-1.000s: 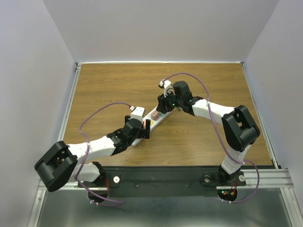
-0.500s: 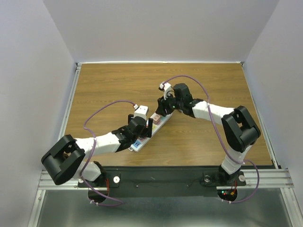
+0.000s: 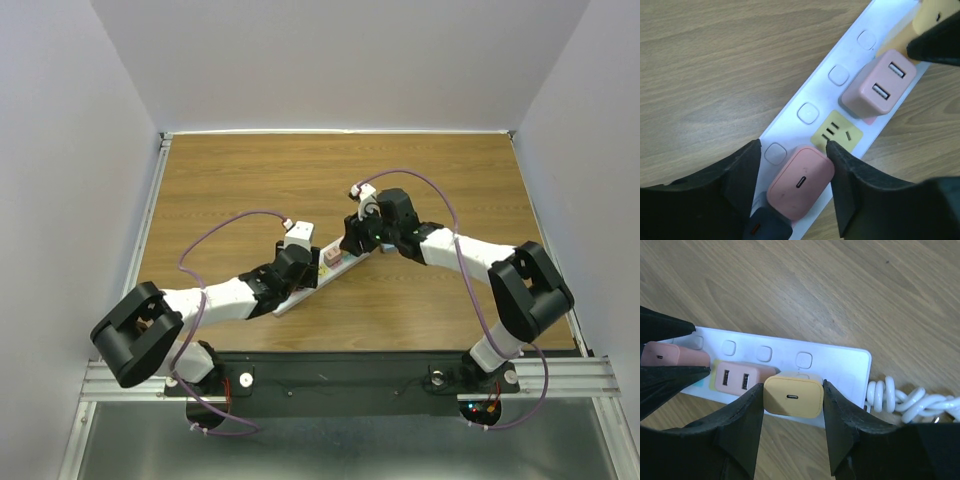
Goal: Insert the plug
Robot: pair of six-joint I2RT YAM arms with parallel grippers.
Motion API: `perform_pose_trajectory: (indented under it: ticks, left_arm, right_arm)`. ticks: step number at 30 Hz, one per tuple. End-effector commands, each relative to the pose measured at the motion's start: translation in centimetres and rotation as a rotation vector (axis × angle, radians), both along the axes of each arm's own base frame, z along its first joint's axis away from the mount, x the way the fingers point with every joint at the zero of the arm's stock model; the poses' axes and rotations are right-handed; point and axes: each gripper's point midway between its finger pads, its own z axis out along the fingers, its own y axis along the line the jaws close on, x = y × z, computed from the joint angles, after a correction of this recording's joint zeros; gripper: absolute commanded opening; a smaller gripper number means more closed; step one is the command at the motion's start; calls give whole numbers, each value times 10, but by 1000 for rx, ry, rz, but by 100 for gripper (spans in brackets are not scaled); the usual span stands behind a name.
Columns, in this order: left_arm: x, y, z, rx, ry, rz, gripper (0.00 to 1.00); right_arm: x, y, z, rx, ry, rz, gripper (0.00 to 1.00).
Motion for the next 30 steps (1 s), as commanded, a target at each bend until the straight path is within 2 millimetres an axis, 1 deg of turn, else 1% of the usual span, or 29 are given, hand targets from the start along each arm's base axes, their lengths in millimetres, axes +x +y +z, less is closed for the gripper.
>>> perform_pose_trajectory:
  ticks: [1, 4, 8, 15, 19, 24, 27, 30]
  left_arm:
    - [8, 0, 8, 21, -27, 37, 61]
    - [6, -4, 5, 38, -23, 25, 60]
    - [3, -8, 2, 53, -16, 10, 58]
    - [3, -10, 2, 60, -16, 0, 58]
    - [3, -10, 2, 60, -19, 0, 58]
    - [2, -11, 1, 63, -14, -4, 56]
    - [2, -10, 1, 65, -14, -3, 56]
    - [2, -11, 2, 64, -16, -7, 56]
  right_arm:
    - [-48, -32, -56, -167, 183, -57, 0]
    - [-49, -29, -53, -155, 176, -71, 0]
    - [-48, -28, -55, -161, 175, -99, 0]
    - [-46, -19, -58, -156, 166, -106, 0]
    - [-54, -13, -65, -172, 178, -84, 0]
    - [-71, -13, -77, -188, 215, -69, 0]
    - [-74, -13, -76, -183, 220, -73, 0]
    - [-66, -15, -68, -181, 194, -110, 1]
